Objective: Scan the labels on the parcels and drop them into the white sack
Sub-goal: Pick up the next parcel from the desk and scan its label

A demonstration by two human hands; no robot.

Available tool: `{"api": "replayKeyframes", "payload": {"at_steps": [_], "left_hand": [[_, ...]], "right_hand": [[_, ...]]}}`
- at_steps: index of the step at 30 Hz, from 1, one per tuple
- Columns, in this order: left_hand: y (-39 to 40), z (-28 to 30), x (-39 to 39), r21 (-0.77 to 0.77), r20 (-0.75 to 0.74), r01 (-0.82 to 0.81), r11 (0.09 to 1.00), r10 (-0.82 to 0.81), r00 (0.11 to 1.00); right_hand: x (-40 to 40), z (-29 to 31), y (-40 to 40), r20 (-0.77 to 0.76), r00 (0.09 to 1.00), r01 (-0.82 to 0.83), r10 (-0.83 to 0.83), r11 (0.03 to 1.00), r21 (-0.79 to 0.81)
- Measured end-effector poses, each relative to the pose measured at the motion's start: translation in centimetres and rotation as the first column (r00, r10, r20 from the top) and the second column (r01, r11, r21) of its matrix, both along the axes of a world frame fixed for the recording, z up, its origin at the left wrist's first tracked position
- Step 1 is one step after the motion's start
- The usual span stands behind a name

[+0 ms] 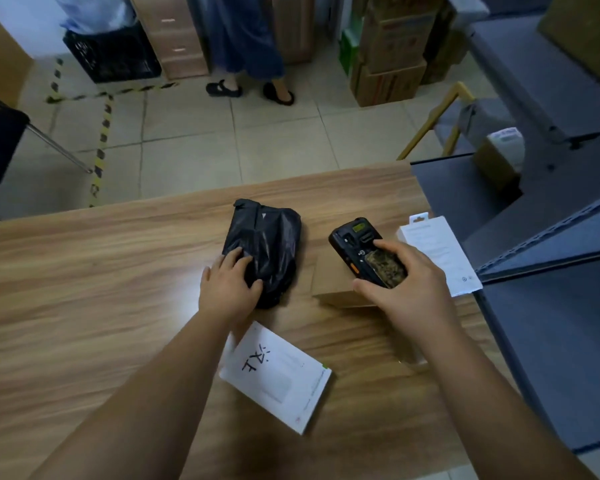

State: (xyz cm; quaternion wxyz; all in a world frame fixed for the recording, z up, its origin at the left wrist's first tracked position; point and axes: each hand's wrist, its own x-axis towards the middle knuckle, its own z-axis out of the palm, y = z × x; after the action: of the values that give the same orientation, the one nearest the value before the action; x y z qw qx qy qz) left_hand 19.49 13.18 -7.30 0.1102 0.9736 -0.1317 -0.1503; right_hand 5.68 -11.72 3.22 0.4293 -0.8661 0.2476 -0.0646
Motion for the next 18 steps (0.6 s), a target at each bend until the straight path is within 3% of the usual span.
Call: {"api": "replayKeyframes", "payload": {"at_steps": [4,11,14,16,18], "left_hand": [[0.3,0.7,3.1,0.037,0.018,-0.124,0.992,0.124,0.992],[-0.7,0.1,2.9,0.056,-0.001,-0.138,0.989,0.138,0.990],[0.3,0.9,3.2,-0.172,-0.128,-0.178,0.969,0.157,0.979],[1.2,2.0,3.6,-0.442,-0.311,-0.326,0.836,0.198,0.930],[2.0,3.2,3.8,-0.543,-0.402,-0.433,0.719,0.230,0.886]], "right_hand": [[1.1,0.1,1.2,-0.014,1.000,0.000,0.000,1.000,-0.004],[1.5,-0.1,2.0,-0.022,1.000,0.007,-0.009,0.999,-0.051],[1.5,0.0,1.8,-0.022,1.000,0.010,-0.011,0.999,-0.039],[1.4,0.2,1.8,-0.025,1.000,0.004,-0.005,0.999,-0.034],[1.2,0.4,1.9,-0.026,1.000,0.001,-0.002,1.000,-0.027]]}}
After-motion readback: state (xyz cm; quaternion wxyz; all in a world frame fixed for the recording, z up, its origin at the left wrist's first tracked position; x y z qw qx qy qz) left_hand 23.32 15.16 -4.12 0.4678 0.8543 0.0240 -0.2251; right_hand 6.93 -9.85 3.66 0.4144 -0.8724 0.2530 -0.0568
